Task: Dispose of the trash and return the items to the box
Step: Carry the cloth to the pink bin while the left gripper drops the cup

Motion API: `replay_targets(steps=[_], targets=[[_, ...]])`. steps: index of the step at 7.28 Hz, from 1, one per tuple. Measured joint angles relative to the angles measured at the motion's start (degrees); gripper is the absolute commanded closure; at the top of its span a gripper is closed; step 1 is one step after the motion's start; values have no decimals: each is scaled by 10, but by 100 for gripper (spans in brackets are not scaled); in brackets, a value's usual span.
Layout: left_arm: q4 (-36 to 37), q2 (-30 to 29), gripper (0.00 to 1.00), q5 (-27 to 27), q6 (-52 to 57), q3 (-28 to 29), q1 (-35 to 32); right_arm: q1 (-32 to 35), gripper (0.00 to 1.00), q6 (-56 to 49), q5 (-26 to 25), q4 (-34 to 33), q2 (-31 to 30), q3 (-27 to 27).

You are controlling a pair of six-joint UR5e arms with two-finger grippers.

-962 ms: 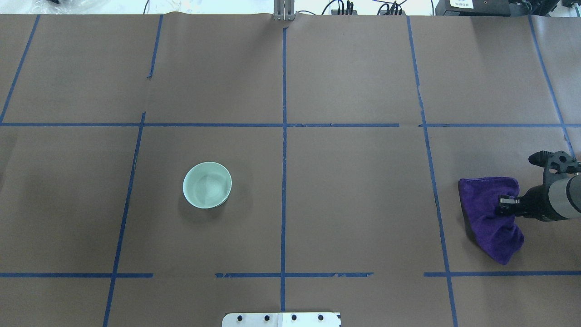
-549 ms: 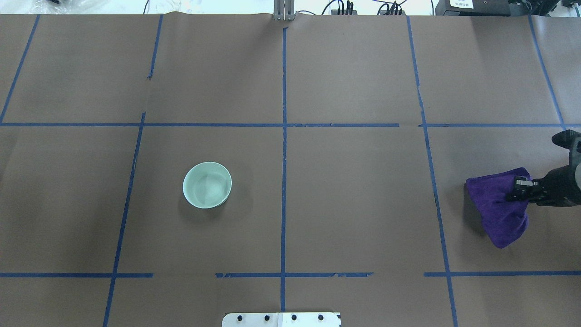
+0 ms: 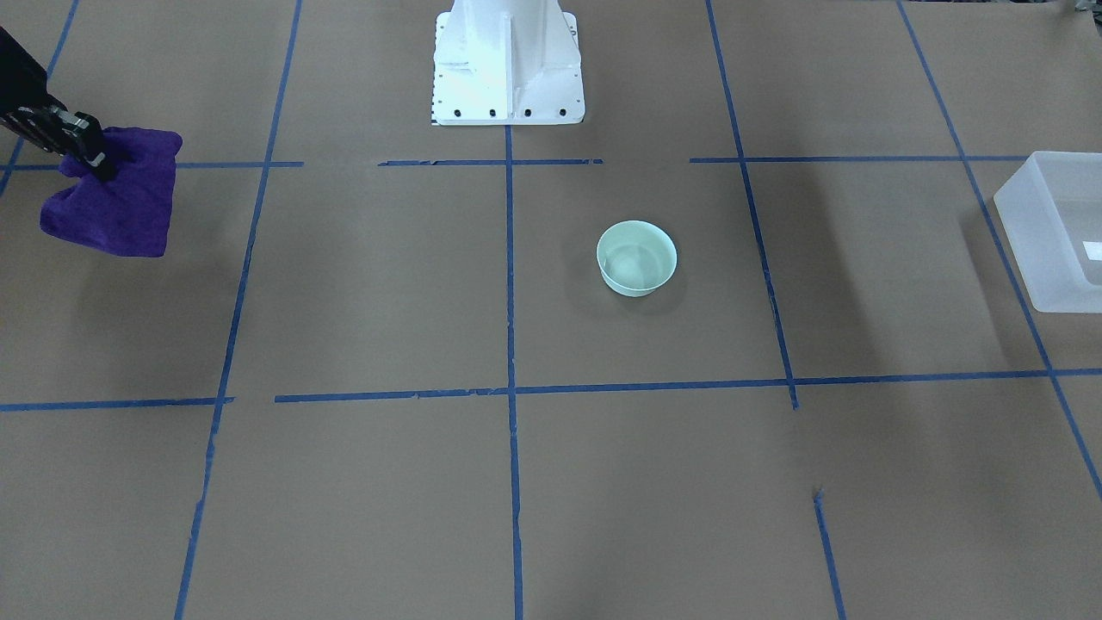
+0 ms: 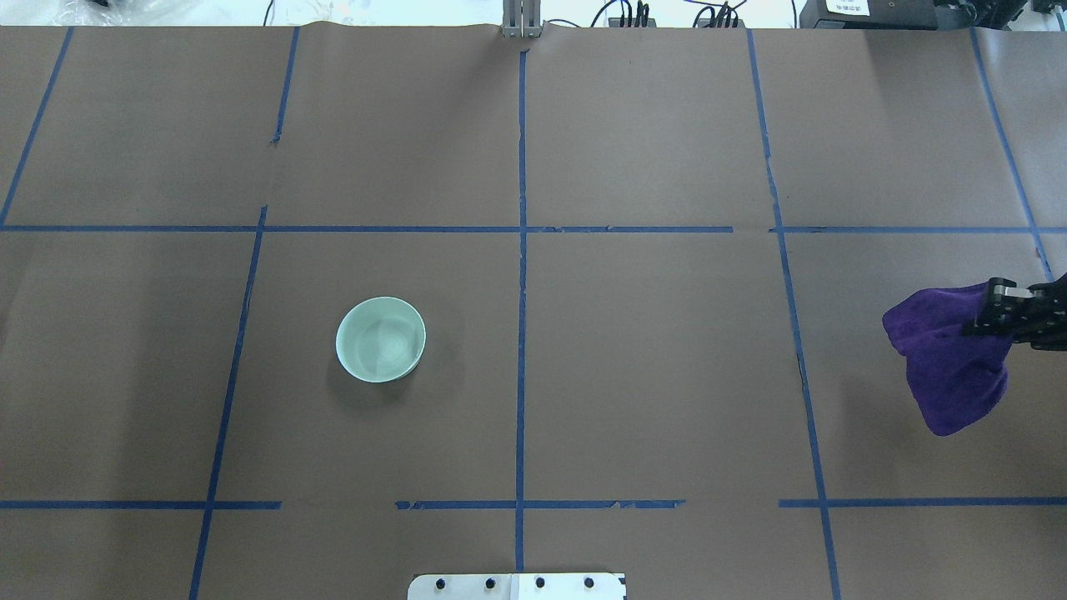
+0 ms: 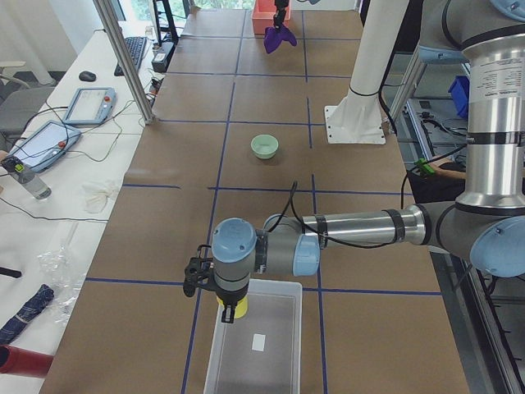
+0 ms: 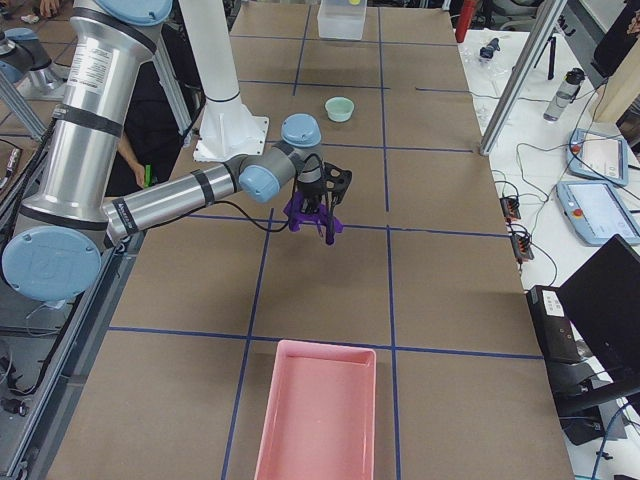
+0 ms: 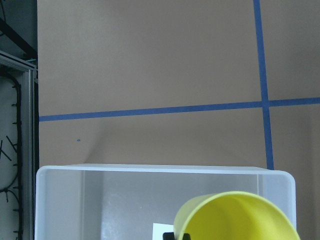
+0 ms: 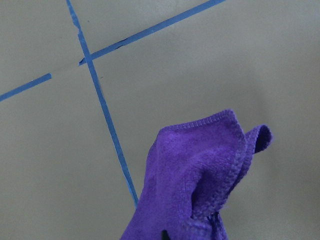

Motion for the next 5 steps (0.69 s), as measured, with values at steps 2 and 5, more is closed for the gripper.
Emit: replay_targets(steps=[2, 5], targets=[[-58, 28, 100, -31, -19, 19, 27, 47, 100, -87, 2, -57, 0, 18], [-134, 35, 100, -81, -23, 73, 73, 143, 100, -258, 11, -164, 2, 39]])
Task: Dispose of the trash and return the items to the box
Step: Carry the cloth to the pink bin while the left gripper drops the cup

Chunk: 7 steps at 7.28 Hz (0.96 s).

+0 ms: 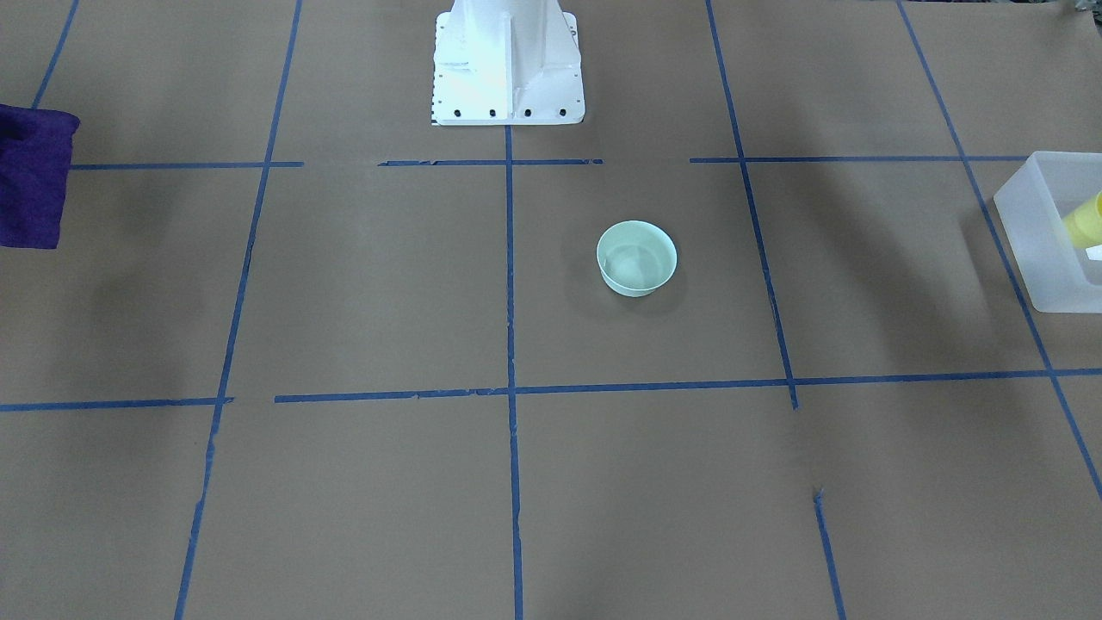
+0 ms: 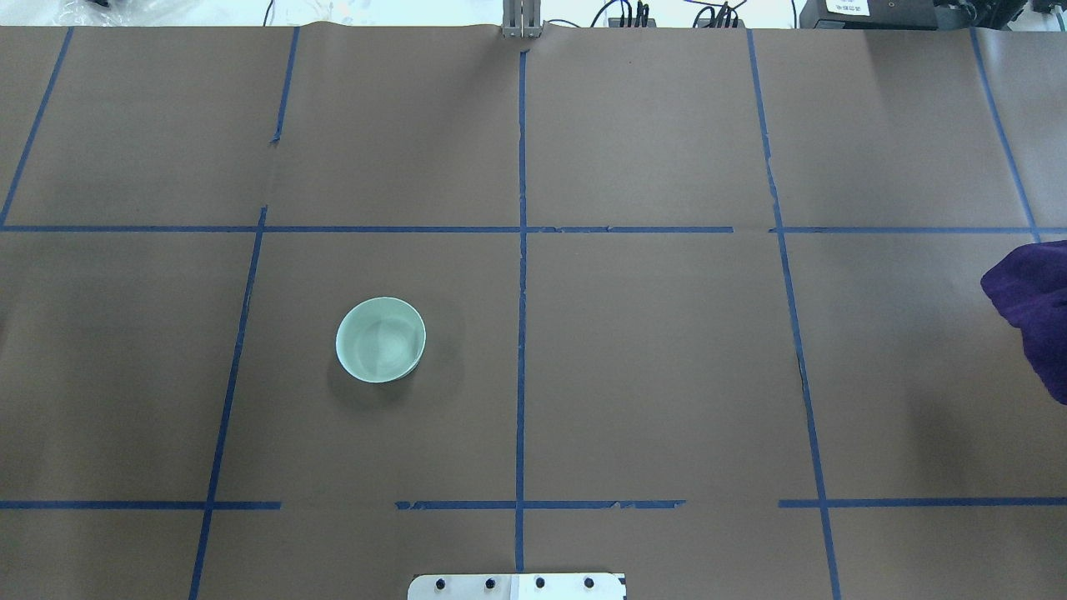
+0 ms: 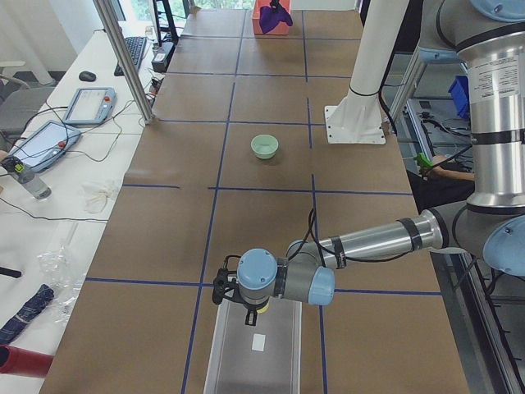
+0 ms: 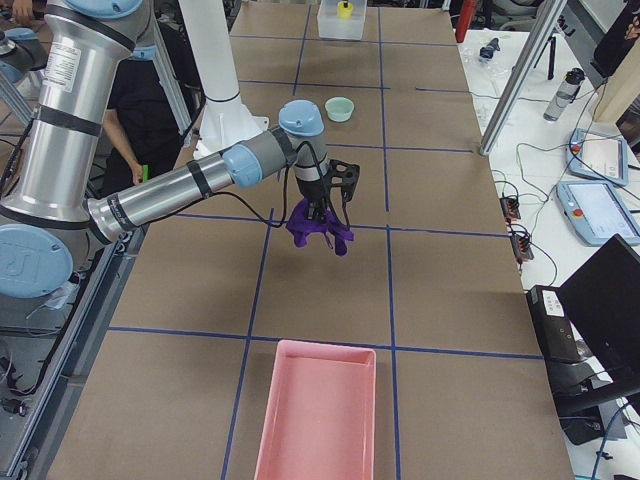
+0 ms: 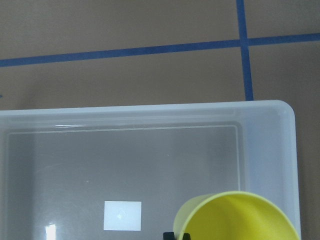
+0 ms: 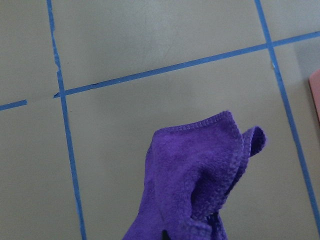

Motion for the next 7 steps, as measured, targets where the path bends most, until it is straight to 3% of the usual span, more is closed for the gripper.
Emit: replay_targets(steps=[1, 2, 3, 5, 7], targets=[[-19, 0, 100, -5, -2, 15, 10, 31, 100, -56, 2, -21, 0, 0], [-46, 0, 91, -6, -10, 30, 19, 54, 100, -98, 4, -34, 0, -1], [-74, 0, 51, -6, -27, 42, 30, 70, 100, -127, 4, -41, 0, -4], [-104, 0, 1, -6, -48, 50, 43, 91, 100, -157, 7, -45, -2, -6], [-135, 4, 0, -4, -48, 48, 45, 110, 100, -177, 12, -53, -2, -6]])
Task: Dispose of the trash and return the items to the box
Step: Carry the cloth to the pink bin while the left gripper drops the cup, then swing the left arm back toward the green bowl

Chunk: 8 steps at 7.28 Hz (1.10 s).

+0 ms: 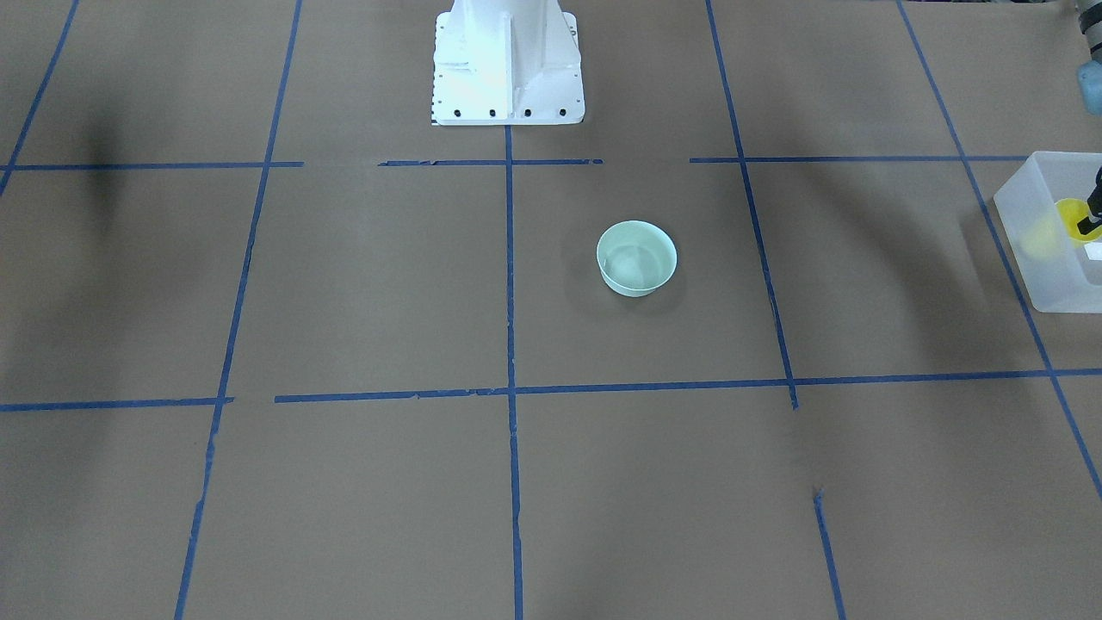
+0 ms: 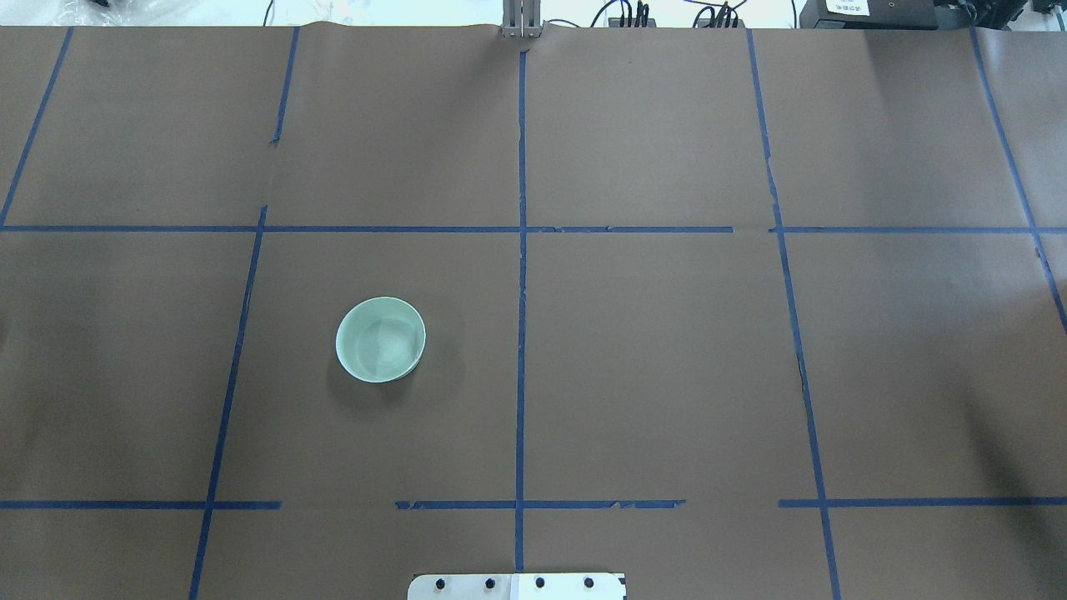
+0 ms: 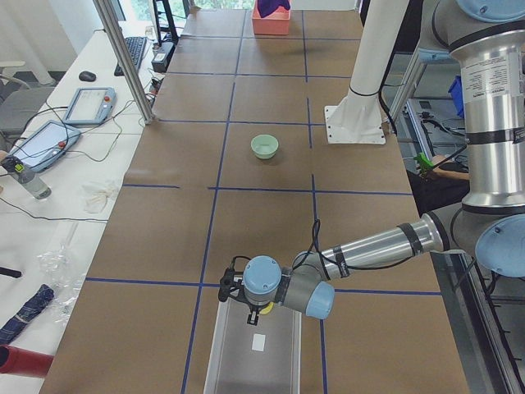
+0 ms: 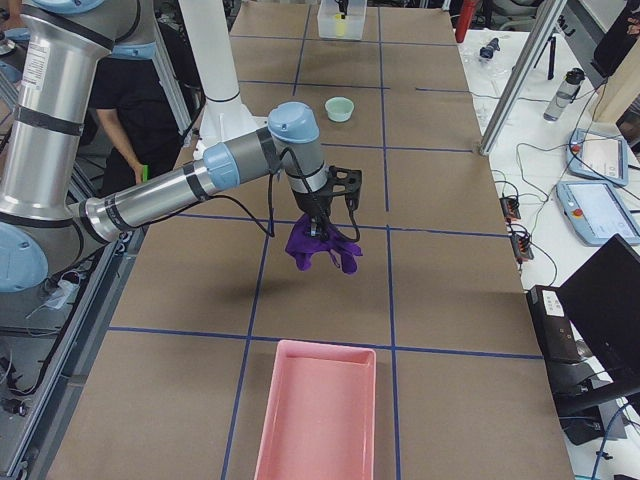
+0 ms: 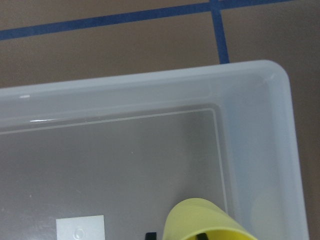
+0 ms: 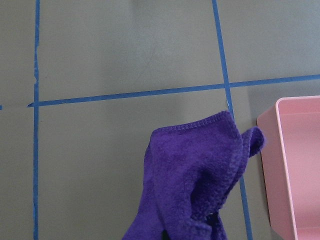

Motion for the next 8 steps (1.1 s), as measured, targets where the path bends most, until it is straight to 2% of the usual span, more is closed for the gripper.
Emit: replay_targets(steps=[3, 5, 7, 8], targets=[[-9, 35, 0, 10, 5, -55, -3, 6, 100, -8, 2, -5, 2, -3], [17, 56, 0, 31, 29, -100, -18, 19, 100, -46, 0, -22, 3, -9], [124, 43, 0, 48, 42, -181, -46, 62, 100, -148, -5, -48, 22, -47], [187, 12, 0, 51, 41, -218, -60, 84, 100, -196, -8, -53, 32, -75]])
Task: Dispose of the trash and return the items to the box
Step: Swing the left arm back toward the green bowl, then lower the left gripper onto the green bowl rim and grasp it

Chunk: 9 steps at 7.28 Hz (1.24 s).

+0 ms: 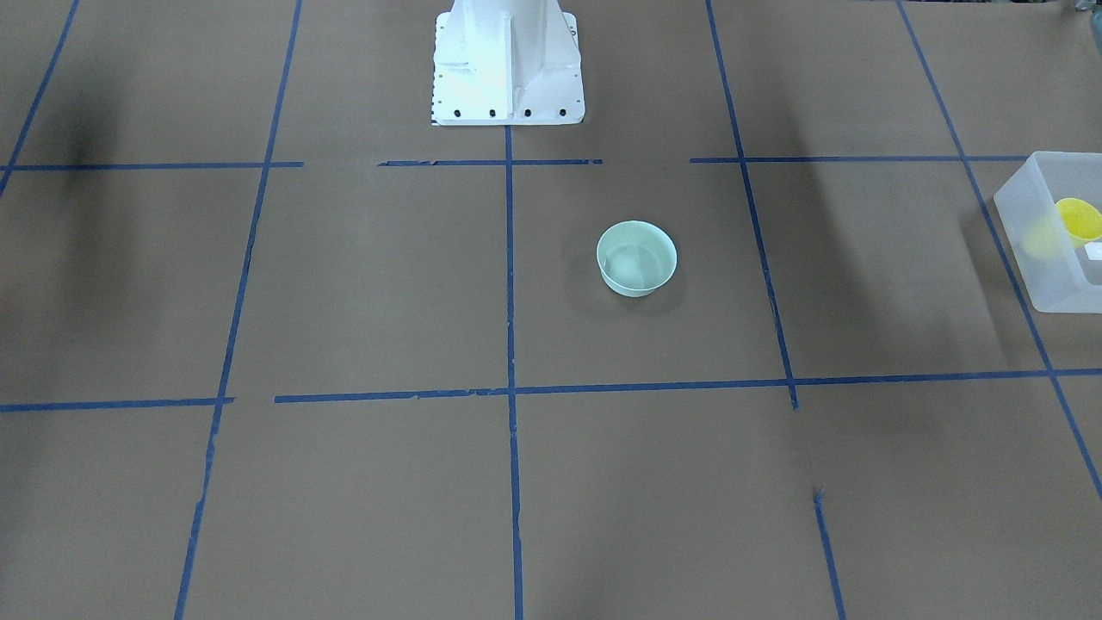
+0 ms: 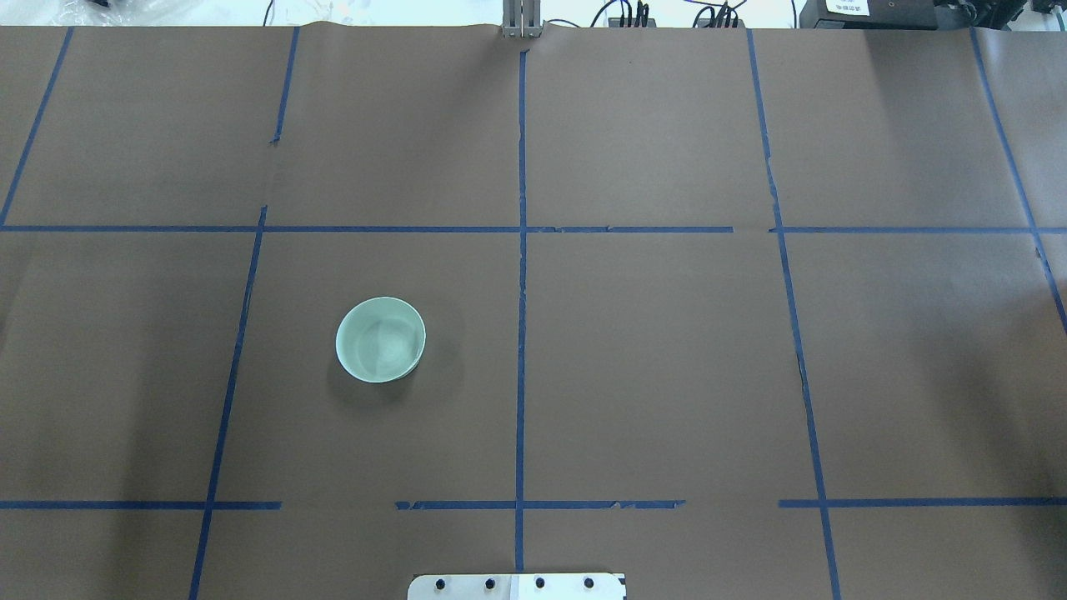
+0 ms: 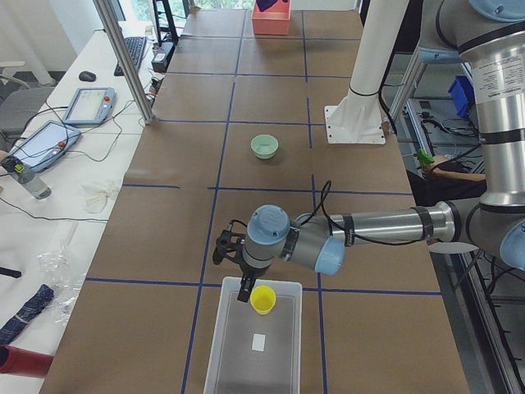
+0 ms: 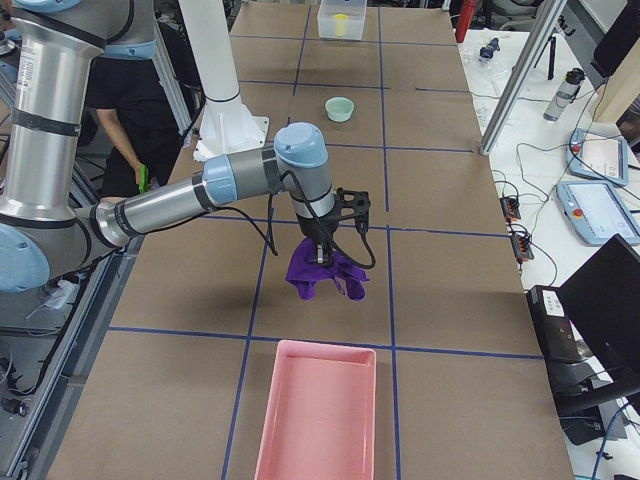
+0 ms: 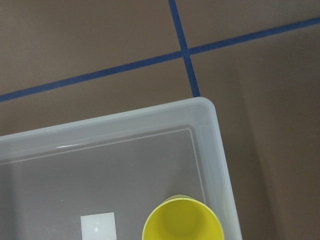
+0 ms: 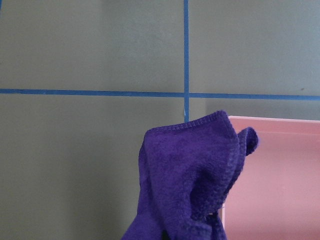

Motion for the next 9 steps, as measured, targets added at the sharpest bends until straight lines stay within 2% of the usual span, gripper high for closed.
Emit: replay_targets(steps=[1, 3, 4, 7, 9], targets=[[45, -29, 0, 1, -10, -27, -8, 22, 100, -49, -7, -2, 13, -30], [70, -71, 0, 1, -108, -67, 4, 52, 100, -130, -22, 0, 40, -87], [67, -82, 0, 1, -176, -84, 41, 57, 100, -153, -28, 3, 43, -103], [4, -101, 0, 4, -444, -142, 211, 70, 100, -218, -38, 15, 43, -160], [-29, -148, 0, 28, -601, -148, 318, 72, 100, -235, -40, 87, 38, -228]])
